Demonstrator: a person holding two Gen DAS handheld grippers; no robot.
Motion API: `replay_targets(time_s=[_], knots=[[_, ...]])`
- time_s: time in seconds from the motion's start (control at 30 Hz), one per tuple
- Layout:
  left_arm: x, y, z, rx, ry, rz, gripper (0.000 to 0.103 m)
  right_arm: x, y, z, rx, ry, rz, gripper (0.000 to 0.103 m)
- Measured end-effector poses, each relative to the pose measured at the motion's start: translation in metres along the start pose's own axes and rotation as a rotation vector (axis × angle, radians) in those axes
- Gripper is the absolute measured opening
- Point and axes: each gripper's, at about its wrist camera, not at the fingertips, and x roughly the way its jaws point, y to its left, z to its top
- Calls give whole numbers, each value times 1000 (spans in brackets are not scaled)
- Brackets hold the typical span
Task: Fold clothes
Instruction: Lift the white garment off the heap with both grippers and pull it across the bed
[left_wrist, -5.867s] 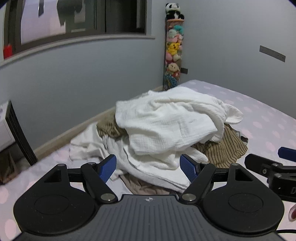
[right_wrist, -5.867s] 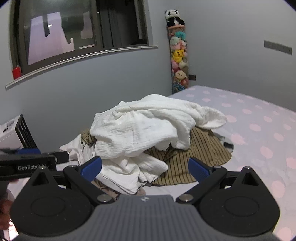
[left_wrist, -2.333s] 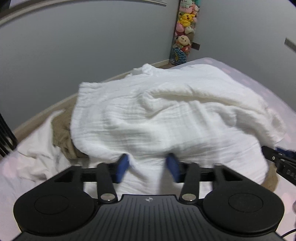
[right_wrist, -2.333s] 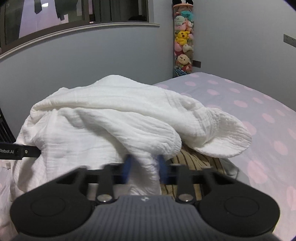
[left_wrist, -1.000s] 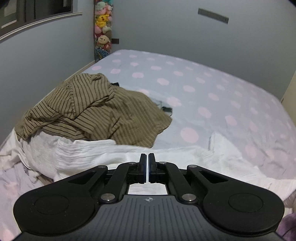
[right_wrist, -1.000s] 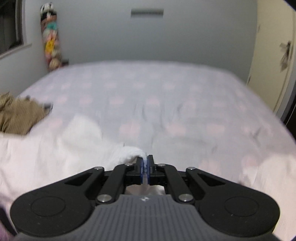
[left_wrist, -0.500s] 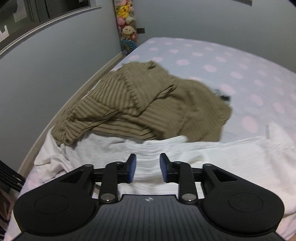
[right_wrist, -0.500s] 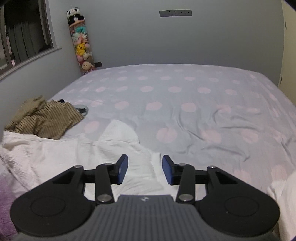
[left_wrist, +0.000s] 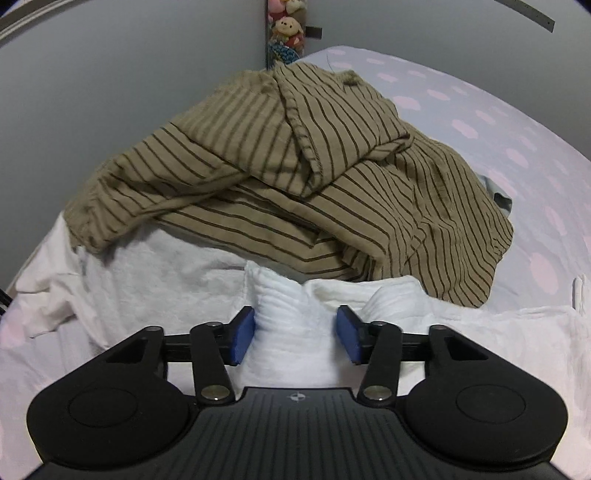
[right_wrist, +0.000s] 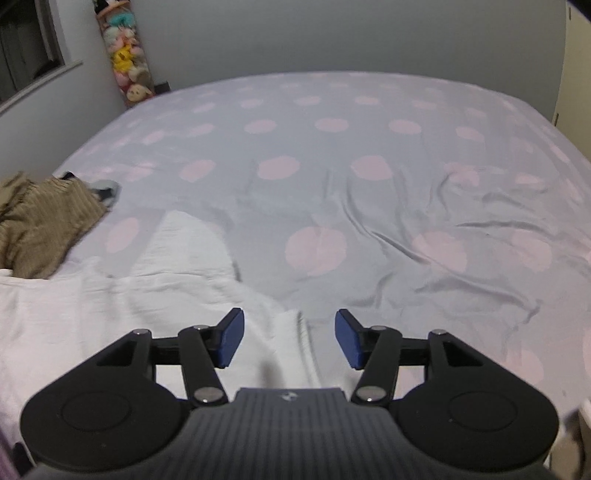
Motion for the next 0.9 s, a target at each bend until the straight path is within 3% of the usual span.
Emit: replay_targets(time_s=[0.2,0.27,0.3,0.37,0.5,0.7,0.9], knots=[[16,-4,5,-44,13,12,20,65,-11,0,60,104,7,55],[14,-3,6,-61,11,17,16,79,-13,-6,90,139,29,42],[13,-2,7,-69,9,21,14,82,-15,-9,110,142,44,27],[8,0,9,-91,1,29,13,80,-18,-12,143,122,61,20],[-11,-4,12,-105,-25,21,11,46,-23,-5,139,36,-4,11],[-51,-40,16,-41,-58,-46,11,-28,-62,9,179,-115,-128,9],[-83,-120,-11,121,-38,-217,11,-99,-115,-10,252,-219,-330,10]])
